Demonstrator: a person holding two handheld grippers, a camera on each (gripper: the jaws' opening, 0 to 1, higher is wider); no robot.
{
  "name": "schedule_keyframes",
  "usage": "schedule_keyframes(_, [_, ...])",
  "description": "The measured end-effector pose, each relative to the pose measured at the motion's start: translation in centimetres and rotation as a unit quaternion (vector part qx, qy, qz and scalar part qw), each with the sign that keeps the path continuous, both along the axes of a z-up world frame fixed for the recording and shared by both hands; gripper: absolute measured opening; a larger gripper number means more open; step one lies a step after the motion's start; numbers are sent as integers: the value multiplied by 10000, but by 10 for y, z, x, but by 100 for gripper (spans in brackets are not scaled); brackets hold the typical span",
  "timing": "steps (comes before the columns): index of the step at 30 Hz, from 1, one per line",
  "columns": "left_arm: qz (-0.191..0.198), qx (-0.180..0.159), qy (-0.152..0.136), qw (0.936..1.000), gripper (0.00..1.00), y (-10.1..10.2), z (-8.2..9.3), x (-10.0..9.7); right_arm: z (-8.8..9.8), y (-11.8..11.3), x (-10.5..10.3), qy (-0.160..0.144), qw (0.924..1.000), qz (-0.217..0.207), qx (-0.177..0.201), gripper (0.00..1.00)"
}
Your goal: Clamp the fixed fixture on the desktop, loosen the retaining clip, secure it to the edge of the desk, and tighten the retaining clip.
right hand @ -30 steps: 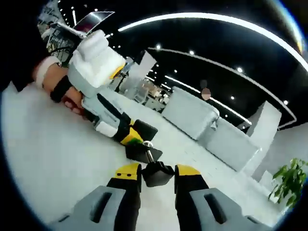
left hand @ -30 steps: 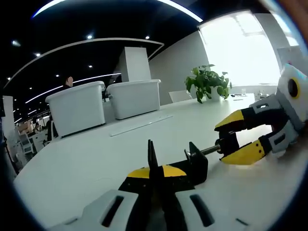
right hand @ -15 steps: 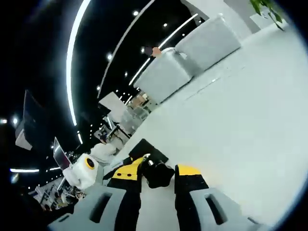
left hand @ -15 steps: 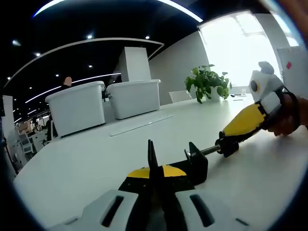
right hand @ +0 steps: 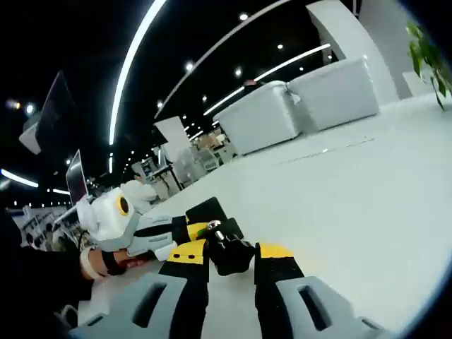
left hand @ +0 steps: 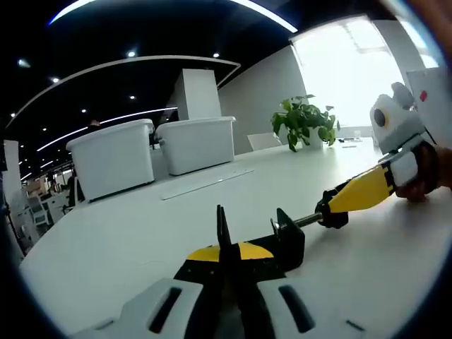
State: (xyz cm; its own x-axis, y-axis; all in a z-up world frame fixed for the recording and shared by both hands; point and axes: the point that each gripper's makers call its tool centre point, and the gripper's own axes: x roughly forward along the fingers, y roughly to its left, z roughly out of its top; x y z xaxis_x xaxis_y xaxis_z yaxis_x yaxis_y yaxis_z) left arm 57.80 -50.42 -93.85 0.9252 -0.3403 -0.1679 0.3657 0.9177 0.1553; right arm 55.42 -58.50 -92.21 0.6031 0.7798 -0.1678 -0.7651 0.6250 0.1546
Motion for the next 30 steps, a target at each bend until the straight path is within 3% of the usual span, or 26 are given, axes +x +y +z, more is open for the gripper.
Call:
schedule_keyframes(2, [16,-1,-1,10000,6,1,0,0,2,2,-4,-775,9959,26,-467,22])
schedule_keyframes(4, [16,-1,1,10000,6,1,0,0,3,4,-7,-1327,9875,22,-854,22])
schedule_keyframes(8, [16,0,1,10000,6,2,0,0,3,5,-7,-1930,9722,-41,-1325,22])
schedule_keyframes(10, [26,3,-3,10000,6,2,1,0,8,7,-6,-2478,9529,-27,-1748,22])
schedule_keyframes(12, [34,2,-2,10000,6,2,1,-1,8,12,-15,-3203,9190,8,-2300,22])
schedule_keyframes(14, [42,2,-2,10000,6,2,1,-1,6,9,-12,-3415,9058,-52,-2509,22])
schedule_keyframes(19, [60,8,-3,10000,6,2,1,-2,6,7,-11,-3452,9027,-83,-2567,23])
schedule_keyframes(21, [62,11,-4,10000,6,2,1,-2,6,5,-10,-3301,9120,-57,-2436,23])
schedule_keyframes(23, [65,16,-6,10000,6,3,1,-2,5,5,-8,-2902,9326,-36,-2146,24])
schedule_keyframes(24, [75,14,-6,10000,6,3,1,-2,6,5,-6,-2564,9479,-34,-1889,24])
schedule_keyframes(26, [72,19,-8,10000,6,2,2,-3,11,2,-6,-1651,9796,-9,-1143,26])
schedule_keyframes(27, [71,15,-6,10000,6,2,2,-3,14,0,-9,-1107,9909,20,-772,27])
schedule_keyframes(28, [67,12,-4,10000,6,1,2,-4,16,-1,-7,-560,9978,8,-348,28])
schedule_keyframes(29, [60,9,-3,10000,6,1,2,-4,19,-4,-3,72,9998,-70,191,30])
schedule_keyframes(30, [68,9,-3,10000,6,1,2,-4,19,-6,-1,401,9982,-98,425,31])
